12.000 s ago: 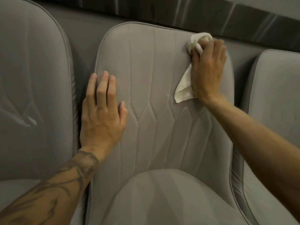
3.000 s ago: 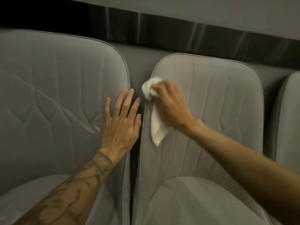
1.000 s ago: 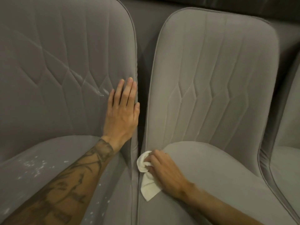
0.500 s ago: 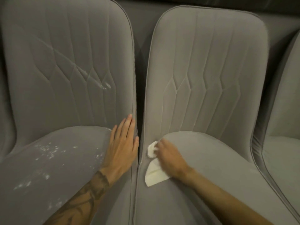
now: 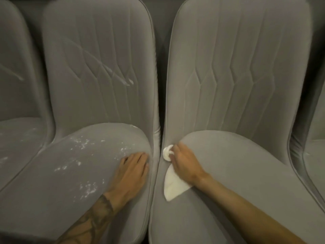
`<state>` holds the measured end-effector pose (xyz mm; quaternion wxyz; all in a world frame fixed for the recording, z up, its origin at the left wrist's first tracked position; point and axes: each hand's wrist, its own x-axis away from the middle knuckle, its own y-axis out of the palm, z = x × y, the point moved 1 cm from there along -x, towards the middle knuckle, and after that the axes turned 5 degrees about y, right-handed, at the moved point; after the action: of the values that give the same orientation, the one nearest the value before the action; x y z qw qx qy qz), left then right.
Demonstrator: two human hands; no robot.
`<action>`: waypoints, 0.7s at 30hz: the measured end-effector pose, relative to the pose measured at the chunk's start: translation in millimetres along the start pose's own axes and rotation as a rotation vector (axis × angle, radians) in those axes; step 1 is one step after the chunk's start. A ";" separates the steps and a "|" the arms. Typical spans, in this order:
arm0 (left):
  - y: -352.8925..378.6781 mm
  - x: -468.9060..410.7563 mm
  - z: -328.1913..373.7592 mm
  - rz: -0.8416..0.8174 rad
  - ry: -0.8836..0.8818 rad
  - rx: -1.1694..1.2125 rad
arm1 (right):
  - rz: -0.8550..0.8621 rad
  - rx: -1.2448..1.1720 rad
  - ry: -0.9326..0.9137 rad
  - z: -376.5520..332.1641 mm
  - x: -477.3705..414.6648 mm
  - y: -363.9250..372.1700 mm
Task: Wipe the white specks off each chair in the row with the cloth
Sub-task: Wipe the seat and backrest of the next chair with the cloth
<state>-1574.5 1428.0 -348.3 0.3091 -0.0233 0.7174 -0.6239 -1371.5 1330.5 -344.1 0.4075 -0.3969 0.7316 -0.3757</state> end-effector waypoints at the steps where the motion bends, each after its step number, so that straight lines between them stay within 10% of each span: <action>1: -5.1 4.8 1.1 -0.018 -0.012 0.003 | -0.001 0.003 0.068 1.8 -6.2 0.8; 12: -26.3 23.2 11.1 -0.087 -0.068 0.063 | -0.194 -0.162 -0.288 -57.3 114.5 -26.2; 21: -23.0 17.9 6.0 -0.031 -0.006 0.087 | 0.018 -0.029 0.059 -55.2 84.7 -11.8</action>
<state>-1594.2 1410.1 -335.0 0.3026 -0.0228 0.6881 -0.6592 -1447.6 1263.1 -337.7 0.3835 -0.3850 0.7521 -0.3729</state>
